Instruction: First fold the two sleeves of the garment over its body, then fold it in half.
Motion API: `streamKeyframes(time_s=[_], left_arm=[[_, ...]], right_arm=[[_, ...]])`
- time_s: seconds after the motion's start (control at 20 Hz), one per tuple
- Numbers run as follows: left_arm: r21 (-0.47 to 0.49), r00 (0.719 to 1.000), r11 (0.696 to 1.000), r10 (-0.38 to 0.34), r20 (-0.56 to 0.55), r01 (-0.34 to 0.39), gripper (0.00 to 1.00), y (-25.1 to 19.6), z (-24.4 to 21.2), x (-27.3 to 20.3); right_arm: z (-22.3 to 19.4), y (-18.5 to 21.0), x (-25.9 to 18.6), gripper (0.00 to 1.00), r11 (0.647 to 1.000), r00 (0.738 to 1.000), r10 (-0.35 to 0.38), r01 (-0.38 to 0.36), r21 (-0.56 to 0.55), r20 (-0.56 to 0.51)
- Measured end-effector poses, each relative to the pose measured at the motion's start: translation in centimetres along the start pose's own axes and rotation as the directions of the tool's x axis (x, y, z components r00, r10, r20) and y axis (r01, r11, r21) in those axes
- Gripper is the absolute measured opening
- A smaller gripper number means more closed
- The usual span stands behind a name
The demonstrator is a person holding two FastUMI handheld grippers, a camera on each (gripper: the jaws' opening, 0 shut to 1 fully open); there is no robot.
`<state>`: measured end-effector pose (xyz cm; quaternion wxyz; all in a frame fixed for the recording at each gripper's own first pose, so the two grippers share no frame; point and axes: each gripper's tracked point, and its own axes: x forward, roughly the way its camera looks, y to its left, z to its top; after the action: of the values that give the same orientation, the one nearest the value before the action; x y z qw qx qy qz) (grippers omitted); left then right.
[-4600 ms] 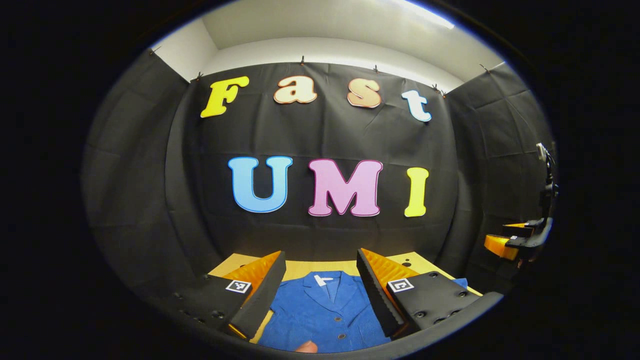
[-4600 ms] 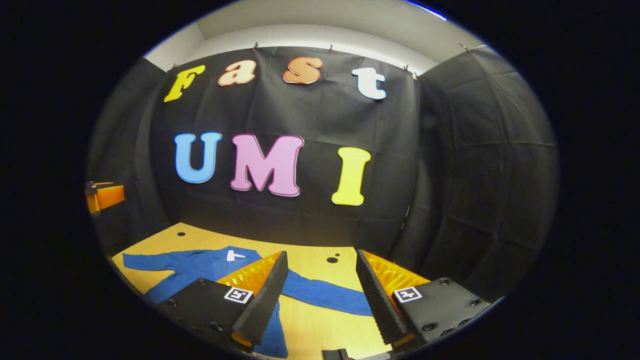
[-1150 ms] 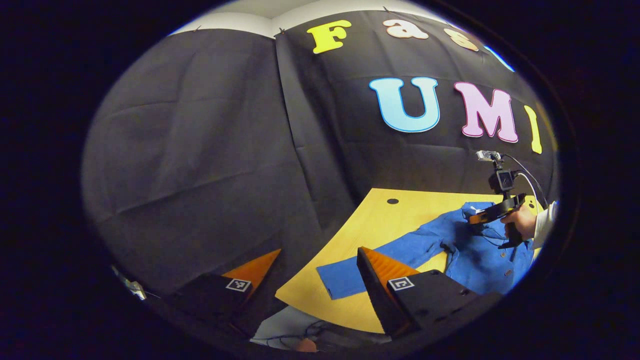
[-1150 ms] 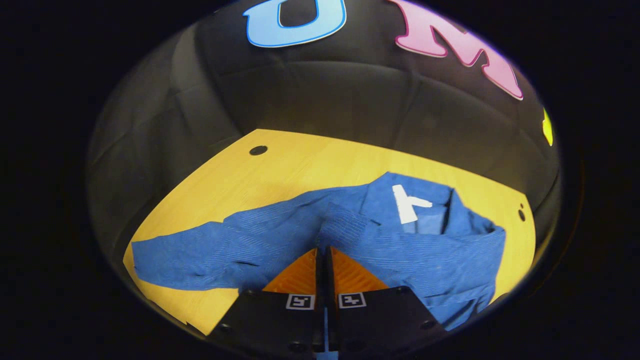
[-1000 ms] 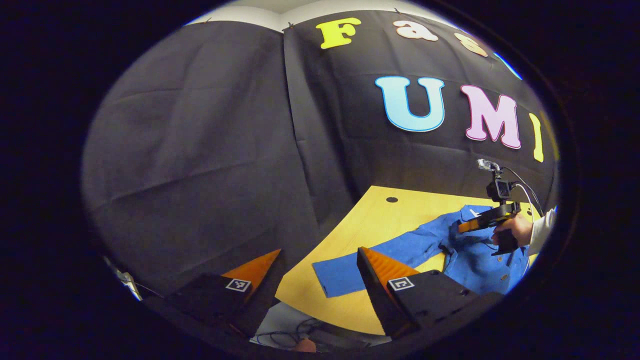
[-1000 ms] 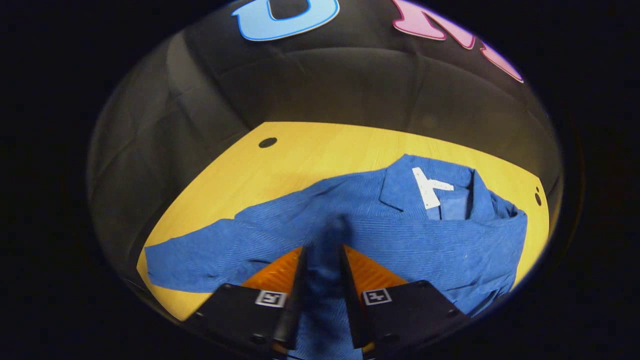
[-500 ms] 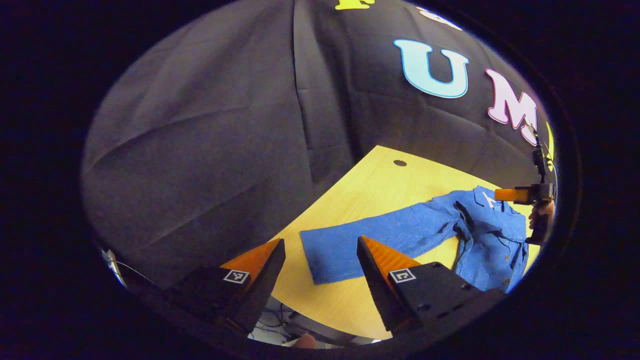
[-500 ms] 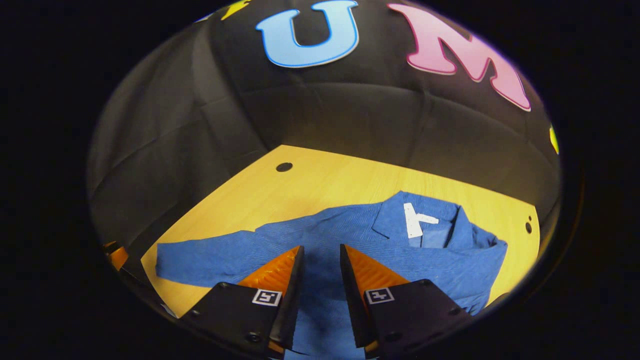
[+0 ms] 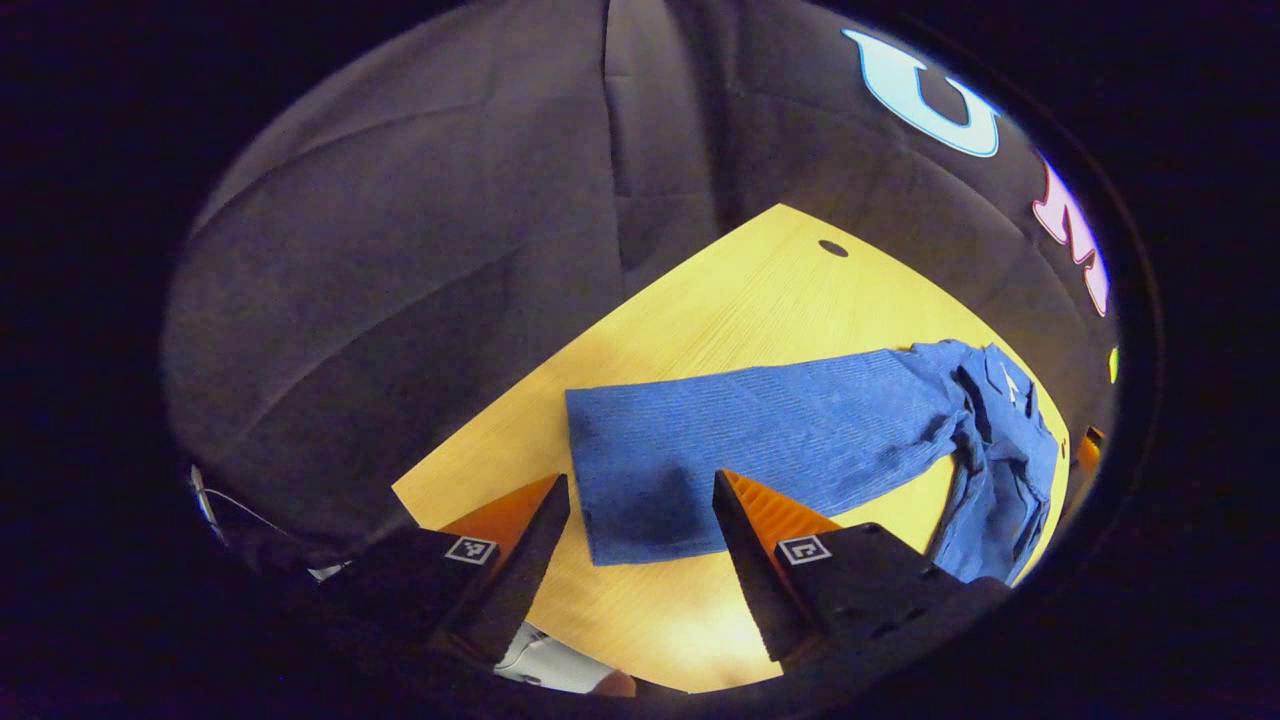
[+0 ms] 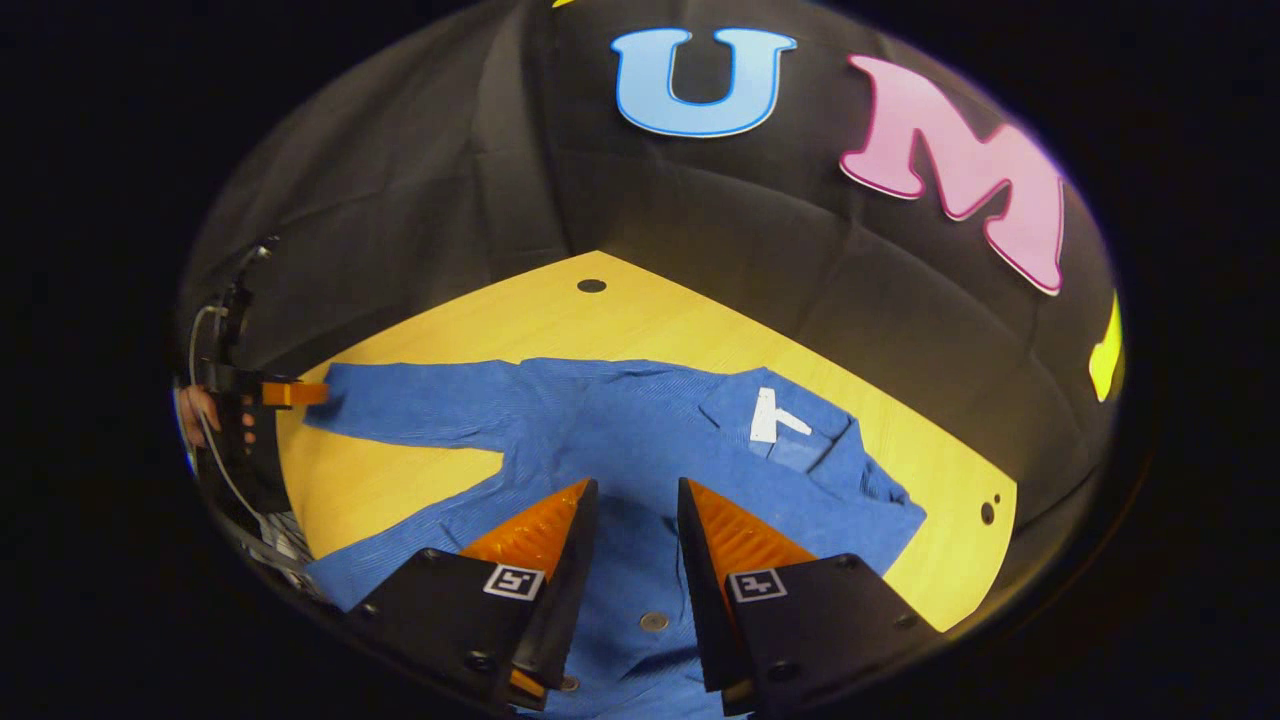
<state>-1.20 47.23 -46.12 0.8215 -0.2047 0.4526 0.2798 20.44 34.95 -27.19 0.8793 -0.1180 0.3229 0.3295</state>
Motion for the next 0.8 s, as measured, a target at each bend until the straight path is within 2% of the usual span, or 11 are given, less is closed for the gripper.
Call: streamKeyframes(time_s=[0.05, 0.1, 0.15, 0.2, 0.25, 0.4, 0.45, 0.5, 0.6, 0.65, 0.8], left_arm=[[0.002, 0.996, 0.999, 0.032, -0.089, -0.032, 0.84, -0.1, -1.7, 0.4], [0.076, 1.0, 0.997, 0.019, 0.019, -0.02, 0.84, 0.0, -0.3, 1.7], [0.101, 1.0, 0.995, 0.011, -0.003, -0.011, 0.84, -0.4, -0.5, 1.7], [0.094, 0.999, 0.996, 0.007, -0.047, -0.003, 0.83, -0.6, -0.9, 1.5], [0.076, 1.0, 0.997, 0.019, 0.008, -0.02, 0.81, -0.2, 0.1, 1.2], [0.054, 0.999, 0.998, 0.023, -0.033, -0.021, 0.78, 0.0, -0.4, 0.9], [0.068, 0.999, 0.998, 0.004, -0.038, -0.001, 0.72, -0.2, -0.1, 1.1], [0.083, 0.999, 0.996, -0.026, -0.047, 0.03, 0.51, -0.8, 0.1, 1.1], [0.108, 0.998, 0.994, -0.011, -0.069, 0.018, 0.1, -1.4, 1.0, 1.1], [0.105, 0.995, 0.994, -0.004, -0.096, 0.014, 0.0, -1.3, 0.8, 1.5], [0.045, 0.993, 0.998, -0.039, -0.111, 0.044, 0.0, -2.0, 1.3, 1.7]], right_arm=[[0.3, 0.1, -1.3, 0.53, 1.0, 1.0, 0.0, 0.0, 0.005, 0.024], [0.6, 0.1, -2.8, 0.53, 1.0, 0.999, -0.003, 0.003, 0.001, 0.045], [1.0, 0.3, -4.0, 0.55, 1.0, 0.998, -0.001, 0.001, -0.004, 0.063], [1.4, 0.5, -5.2, 0.53, 1.0, 0.997, 0.003, -0.002, -0.007, 0.077], [1.8, 0.6, -6.0, 0.52, 1.0, 0.996, 0.005, -0.004, -0.003, 0.09], [3.0, 0.3, -7.9, 0.52, 0.999, 0.992, -0.001, -0.005, 0.049, 0.123], [3.4, 0.1, -8.5, 0.52, 0.997, 0.991, -0.006, -0.004, 0.072, 0.136], [3.5, -0.4, -9.0, 0.52, 0.996, 0.989, -0.016, 0.003, 0.087, 0.144], [3.5, -1.6, -9.8, 0.52, 0.995, 0.988, -0.037, 0.022, 0.102, 0.15], [3.4, -1.9, -10.2, 0.55, 0.994, 0.988, -0.043, 0.027, 0.106, 0.151], [2.4, -2.8, -11.2, 0.55, 0.993, 0.987, -0.065, 0.049, 0.109, 0.147]])
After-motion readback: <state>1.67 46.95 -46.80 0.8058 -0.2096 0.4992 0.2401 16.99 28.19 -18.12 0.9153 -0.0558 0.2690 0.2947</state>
